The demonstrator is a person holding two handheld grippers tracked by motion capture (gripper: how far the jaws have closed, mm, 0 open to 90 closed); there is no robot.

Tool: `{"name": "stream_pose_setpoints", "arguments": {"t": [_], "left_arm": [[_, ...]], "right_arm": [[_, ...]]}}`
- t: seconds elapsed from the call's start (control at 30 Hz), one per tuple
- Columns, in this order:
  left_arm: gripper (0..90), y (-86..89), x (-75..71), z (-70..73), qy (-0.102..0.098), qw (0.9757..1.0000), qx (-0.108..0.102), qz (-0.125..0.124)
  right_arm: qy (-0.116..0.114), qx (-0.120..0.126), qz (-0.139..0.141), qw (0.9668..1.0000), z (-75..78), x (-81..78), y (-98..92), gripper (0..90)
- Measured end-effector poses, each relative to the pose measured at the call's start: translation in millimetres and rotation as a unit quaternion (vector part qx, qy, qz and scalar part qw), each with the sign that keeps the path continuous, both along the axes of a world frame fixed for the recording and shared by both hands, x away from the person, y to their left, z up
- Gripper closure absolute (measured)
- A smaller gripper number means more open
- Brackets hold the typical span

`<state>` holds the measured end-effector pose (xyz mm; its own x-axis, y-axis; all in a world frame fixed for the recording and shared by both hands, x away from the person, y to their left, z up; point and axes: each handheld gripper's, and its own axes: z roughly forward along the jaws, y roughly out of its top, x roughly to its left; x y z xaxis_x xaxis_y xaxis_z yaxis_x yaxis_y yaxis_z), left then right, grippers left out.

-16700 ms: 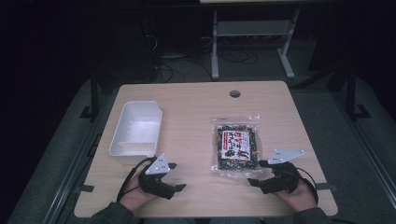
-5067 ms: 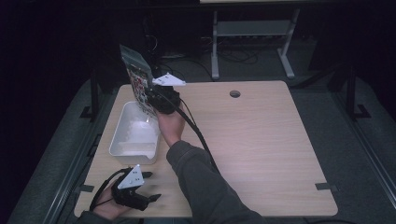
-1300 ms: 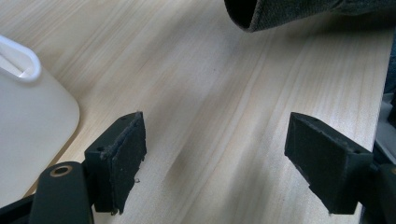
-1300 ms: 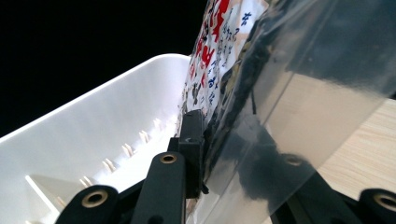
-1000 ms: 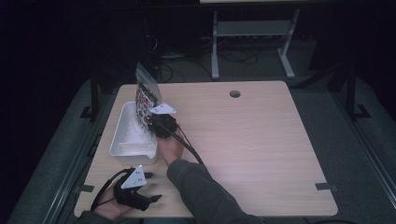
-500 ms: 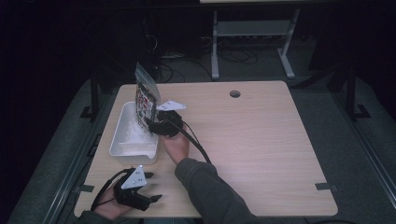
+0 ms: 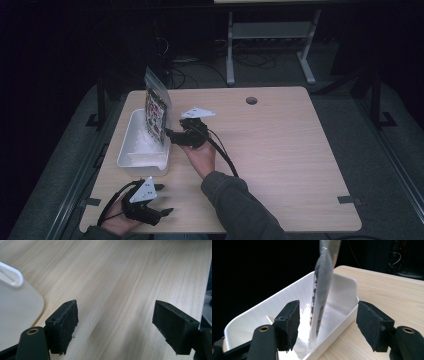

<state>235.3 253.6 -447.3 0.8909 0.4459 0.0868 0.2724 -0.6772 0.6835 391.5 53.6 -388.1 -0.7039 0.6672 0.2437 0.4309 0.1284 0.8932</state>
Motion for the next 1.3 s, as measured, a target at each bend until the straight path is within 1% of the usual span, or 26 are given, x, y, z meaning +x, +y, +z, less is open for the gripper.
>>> {"name": "stream_pose_setpoints", "arguments": {"t": [0.17, 0.27, 0.43, 0.67, 1.1, 1.23, 1.3], "left_arm": [[20.1, 0.1, 0.0, 0.0, -0.001, 1.0000, -0.001, 0.001], [20.1, 0.2, 0.2, -0.1, -0.001, 1.0000, -0.002, 0.002], [20.1, 0.0, 0.1, -0.1, -0.002, 1.0000, 0.000, 0.003], [20.1, -0.9, -0.2, -0.4, -0.002, 1.0000, 0.001, 0.002], [20.1, -0.9, 0.0, -0.4, -0.003, 1.0000, -0.002, 0.002], [20.1, -1.0, 0.2, -0.3, -0.003, 1.0000, -0.002, 0.002], [20.1, -1.4, 0.2, -0.4, -0.003, 1.0000, -0.002, 0.003]], "right_arm": [[0.006, 0.005, 0.001, 1.0000, 0.4, -3.9, -17.3, 33.1], [0.007, 0.004, 0.001, 1.0000, 0.5, -6.5, -28.4, 32.5], [0.008, 0.008, -0.001, 0.9999, 0.7, -10.4, -47.6, 31.9], [0.013, 0.010, -0.001, 0.9999, -0.5, -16.9, -68.6, 30.9], [0.028, 0.008, 0.006, 0.9996, -7.2, -35.9, -106.1, 29.2], [0.032, 0.005, 0.005, 0.9995, -12.3, -44.9, -120.2, 29.1], [0.039, 0.006, 0.004, 0.9992, -15.7, -49.3, -127.4, 28.6]]}}
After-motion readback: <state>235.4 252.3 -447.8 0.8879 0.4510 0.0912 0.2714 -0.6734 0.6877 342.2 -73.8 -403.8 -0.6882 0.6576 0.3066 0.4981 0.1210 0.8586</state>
